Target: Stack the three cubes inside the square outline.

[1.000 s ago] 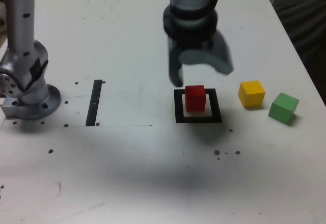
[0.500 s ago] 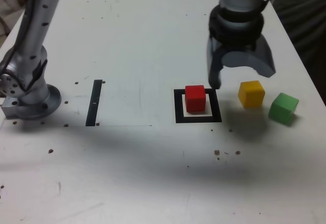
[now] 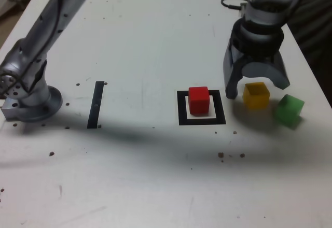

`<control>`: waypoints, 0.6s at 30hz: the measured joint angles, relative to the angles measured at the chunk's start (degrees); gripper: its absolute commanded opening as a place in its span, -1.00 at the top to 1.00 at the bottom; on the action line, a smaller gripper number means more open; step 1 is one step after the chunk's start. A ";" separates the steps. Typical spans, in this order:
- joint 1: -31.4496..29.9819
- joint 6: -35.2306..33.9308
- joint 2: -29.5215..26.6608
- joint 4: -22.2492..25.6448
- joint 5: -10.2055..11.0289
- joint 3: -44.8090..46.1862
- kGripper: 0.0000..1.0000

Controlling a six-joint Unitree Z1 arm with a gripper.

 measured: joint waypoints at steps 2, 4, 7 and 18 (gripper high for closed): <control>0.29 0.18 0.60 0.45 -0.47 -0.62 -0.88; 0.71 0.52 1.74 1.25 -1.36 -1.93 -0.84; 1.46 0.98 4.03 2.12 -2.35 -3.49 -0.74; 1.95 1.31 5.58 3.48 -2.28 -5.30 0.27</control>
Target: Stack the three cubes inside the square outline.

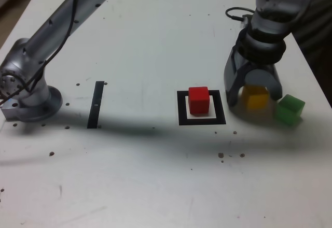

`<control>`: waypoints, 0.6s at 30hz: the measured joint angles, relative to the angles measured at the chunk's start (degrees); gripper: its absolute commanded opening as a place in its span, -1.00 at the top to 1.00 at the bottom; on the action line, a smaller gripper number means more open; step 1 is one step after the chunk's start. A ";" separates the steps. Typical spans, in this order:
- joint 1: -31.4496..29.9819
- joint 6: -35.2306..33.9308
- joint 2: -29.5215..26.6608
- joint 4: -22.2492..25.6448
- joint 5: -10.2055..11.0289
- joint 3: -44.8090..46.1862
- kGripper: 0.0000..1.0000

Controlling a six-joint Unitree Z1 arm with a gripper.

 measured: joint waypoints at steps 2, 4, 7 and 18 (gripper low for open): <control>0.00 0.15 0.00 -0.17 0.21 0.00 0.31; 0.00 0.26 0.00 -0.25 0.27 0.00 0.31; 0.00 0.29 0.00 -0.25 0.27 0.00 0.31; 0.00 0.34 -0.60 -0.18 0.56 0.67 0.31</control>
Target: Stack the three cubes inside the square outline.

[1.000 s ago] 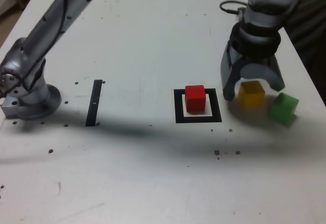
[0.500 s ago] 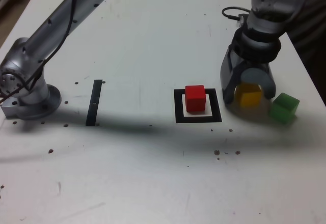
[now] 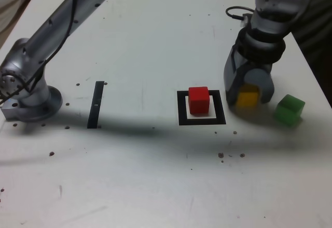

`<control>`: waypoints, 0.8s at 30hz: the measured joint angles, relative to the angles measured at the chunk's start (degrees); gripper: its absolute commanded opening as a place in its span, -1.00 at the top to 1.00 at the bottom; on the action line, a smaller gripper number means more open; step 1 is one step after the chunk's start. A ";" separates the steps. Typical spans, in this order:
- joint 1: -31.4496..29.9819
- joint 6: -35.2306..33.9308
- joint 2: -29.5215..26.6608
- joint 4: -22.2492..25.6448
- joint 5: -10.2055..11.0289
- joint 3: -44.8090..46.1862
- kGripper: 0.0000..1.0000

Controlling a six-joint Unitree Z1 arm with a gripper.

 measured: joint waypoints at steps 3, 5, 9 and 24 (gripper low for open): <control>-0.03 0.00 -1.61 0.16 0.57 1.36 0.31; -0.20 0.01 -3.69 0.25 1.01 2.83 0.31; -0.75 0.00 -8.46 0.26 1.57 6.78 0.31; -2.79 -1.76 -22.30 -0.84 0.54 21.66 0.31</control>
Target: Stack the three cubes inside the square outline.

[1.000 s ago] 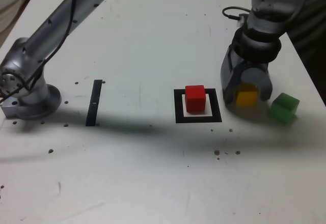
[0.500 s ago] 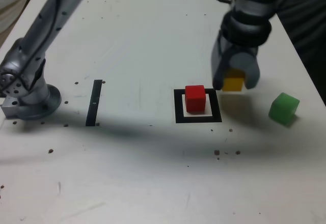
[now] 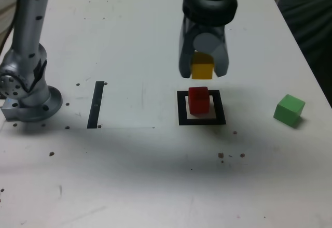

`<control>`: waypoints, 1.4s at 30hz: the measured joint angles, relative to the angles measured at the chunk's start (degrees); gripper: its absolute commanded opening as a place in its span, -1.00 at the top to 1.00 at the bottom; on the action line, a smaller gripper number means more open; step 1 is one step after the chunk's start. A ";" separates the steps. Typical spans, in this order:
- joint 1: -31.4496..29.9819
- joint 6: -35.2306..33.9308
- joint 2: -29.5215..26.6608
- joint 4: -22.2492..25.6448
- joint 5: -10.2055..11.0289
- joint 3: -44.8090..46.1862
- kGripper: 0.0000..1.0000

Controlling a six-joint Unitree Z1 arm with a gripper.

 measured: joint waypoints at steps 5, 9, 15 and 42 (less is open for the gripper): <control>-0.79 0.34 -0.64 -2.24 -0.48 2.75 0.31; -0.92 0.34 -0.63 -4.43 -1.08 4.62 0.31; -0.93 0.34 0.47 -5.97 -1.37 5.89 0.31; -0.91 0.25 1.48 -8.22 -1.77 8.18 -0.99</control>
